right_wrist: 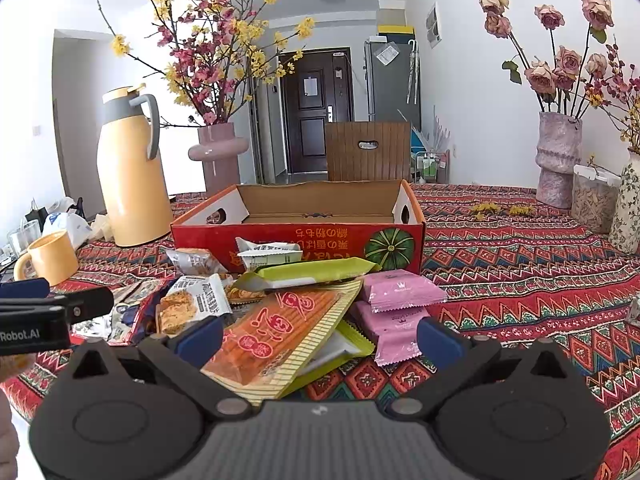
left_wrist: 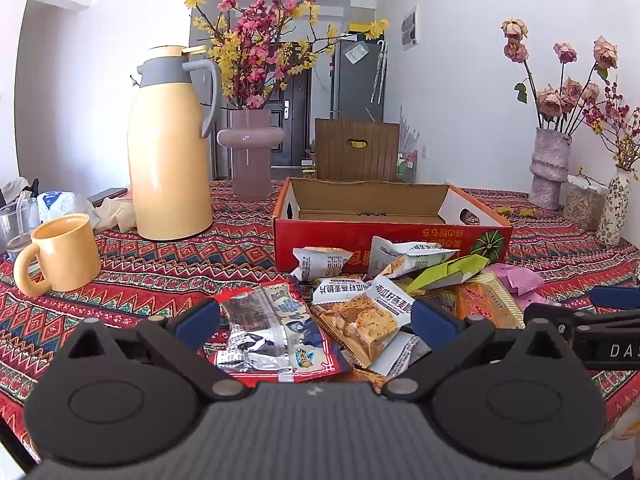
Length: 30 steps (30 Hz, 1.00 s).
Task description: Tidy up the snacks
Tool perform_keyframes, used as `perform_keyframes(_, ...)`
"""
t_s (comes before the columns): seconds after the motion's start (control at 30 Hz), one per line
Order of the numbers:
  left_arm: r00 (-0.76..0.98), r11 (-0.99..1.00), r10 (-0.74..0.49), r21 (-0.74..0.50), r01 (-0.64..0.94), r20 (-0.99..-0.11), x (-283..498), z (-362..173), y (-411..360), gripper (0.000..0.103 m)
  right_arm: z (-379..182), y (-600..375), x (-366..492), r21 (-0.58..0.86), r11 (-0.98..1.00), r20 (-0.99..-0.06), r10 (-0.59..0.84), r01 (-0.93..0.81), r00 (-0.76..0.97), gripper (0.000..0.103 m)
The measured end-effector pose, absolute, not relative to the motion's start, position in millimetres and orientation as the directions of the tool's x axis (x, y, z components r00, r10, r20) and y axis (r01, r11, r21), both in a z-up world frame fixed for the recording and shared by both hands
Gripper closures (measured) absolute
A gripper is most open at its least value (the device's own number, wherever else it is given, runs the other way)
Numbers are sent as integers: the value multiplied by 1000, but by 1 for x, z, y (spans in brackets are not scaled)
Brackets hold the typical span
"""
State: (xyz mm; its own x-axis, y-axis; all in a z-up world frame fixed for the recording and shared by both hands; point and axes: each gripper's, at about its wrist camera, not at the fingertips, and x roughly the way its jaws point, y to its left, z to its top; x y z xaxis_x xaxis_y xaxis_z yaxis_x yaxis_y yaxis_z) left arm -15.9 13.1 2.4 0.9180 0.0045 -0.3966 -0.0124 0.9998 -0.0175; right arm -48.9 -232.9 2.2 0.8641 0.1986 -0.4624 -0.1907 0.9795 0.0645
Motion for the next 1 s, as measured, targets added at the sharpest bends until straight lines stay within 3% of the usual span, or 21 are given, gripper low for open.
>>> perform_keyframes(1.0, 914, 999, -9, -41, -9, -405, -11, 0, 19, 0, -3, -228, -40, 80, 978, -479, 208, -193, 853, 0)
